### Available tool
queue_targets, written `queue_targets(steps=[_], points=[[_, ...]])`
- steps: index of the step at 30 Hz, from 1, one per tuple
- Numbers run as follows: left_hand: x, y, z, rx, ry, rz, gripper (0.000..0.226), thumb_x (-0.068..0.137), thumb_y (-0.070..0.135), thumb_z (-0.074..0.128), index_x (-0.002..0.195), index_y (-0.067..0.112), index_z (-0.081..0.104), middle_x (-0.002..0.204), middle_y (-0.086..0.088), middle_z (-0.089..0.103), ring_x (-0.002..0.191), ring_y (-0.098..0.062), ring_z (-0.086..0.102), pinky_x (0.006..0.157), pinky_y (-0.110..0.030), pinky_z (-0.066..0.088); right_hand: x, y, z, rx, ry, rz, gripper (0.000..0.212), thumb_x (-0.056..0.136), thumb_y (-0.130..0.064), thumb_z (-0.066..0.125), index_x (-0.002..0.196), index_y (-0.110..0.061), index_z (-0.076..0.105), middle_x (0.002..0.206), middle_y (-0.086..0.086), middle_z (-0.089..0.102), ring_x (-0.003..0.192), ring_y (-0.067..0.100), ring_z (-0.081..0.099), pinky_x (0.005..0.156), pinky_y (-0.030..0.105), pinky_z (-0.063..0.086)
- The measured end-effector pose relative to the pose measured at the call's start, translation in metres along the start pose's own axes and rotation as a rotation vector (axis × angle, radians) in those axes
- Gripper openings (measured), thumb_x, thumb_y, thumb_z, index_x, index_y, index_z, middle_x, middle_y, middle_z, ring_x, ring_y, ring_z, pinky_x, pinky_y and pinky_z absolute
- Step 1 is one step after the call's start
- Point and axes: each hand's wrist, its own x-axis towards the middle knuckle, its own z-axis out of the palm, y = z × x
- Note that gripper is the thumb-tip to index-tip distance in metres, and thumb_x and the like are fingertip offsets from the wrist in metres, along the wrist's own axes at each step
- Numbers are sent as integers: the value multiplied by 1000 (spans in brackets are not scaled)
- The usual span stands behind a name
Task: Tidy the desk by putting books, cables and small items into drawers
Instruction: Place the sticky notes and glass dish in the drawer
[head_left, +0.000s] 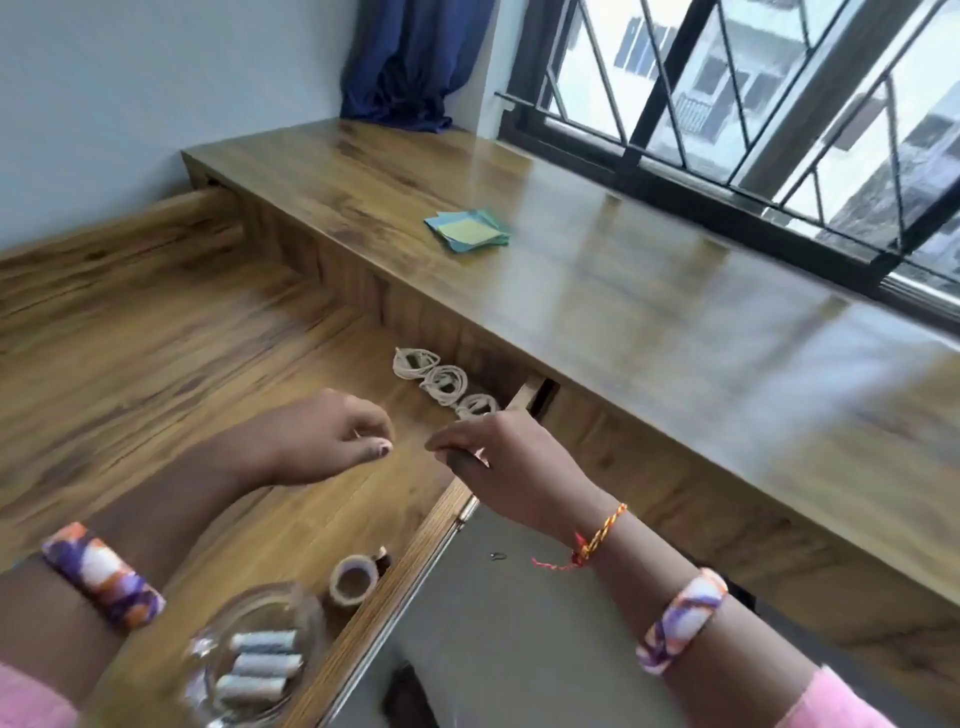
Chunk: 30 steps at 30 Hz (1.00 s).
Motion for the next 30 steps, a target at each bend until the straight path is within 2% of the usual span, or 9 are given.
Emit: queue_targets(steps=[3,6,8,10,15,19,23,26,30], points=[[63,-9,15,-174,166,-139,23,88,21,59,110,14,62,108,-4,65,95,-18,61,83,-25,45,25,39,-15,-14,-73,17,18,86,-16,55,93,-21,70,82,-3,70,78,20,62,72,37,52],[115,-9,46,-520,198,-496,53,87,22,61,133,7,40,124,-16,52,97,-27,59,78,-31,45,48,68,-27,-11,-81,44,18,85,-15,56,92,-22,71,83,-5,71,78,15,64,73,36,52],[138,2,61,-978,166,-702,32,92,18,55,117,4,42,107,-15,51,75,-21,56,62,-32,47,63,79,-31,11,-78,42,20,84,-13,56,94,-21,72,89,-4,74,83,17,66,74,36,51],[154,10,68,-1238,207,-763,6,95,11,46,94,8,41,90,-13,50,64,-17,50,59,-30,45,77,88,-32,22,-121,28,21,85,-12,56,95,-20,72,90,-1,74,83,19,66,74,36,51],[175,8,66,-1316,224,-751,16,91,0,40,82,10,48,70,-7,51,60,-18,49,58,-29,43,114,121,-44,72,-120,21,18,83,-12,62,95,-21,73,83,1,74,77,15,68,73,32,53],[179,-9,53,-1409,396,-819,13,92,5,44,100,15,43,75,-5,49,61,-18,48,60,-35,47,148,142,-63,244,-22,34,15,82,-5,64,87,-14,74,75,0,72,69,7,64,68,18,48],[192,-4,41,-1508,411,-781,20,92,1,39,89,16,51,72,-6,52,58,-18,49,58,-30,46,182,160,-76,430,21,62,18,85,0,59,89,-13,71,73,1,70,63,7,63,61,8,46],[199,-3,47,-1497,537,-862,34,88,-4,40,110,21,46,73,-8,54,57,-18,49,50,-25,46,204,177,-74,518,114,143,18,86,-4,58,90,-18,70,78,-1,71,71,13,67,63,15,51],[194,-4,43,-1371,837,-1011,22,88,-5,45,102,10,53,90,-12,54,68,-18,53,61,-30,45,249,205,-70,459,280,341,34,85,-14,59,118,-13,60,104,-2,63,96,13,58,90,30,47]])
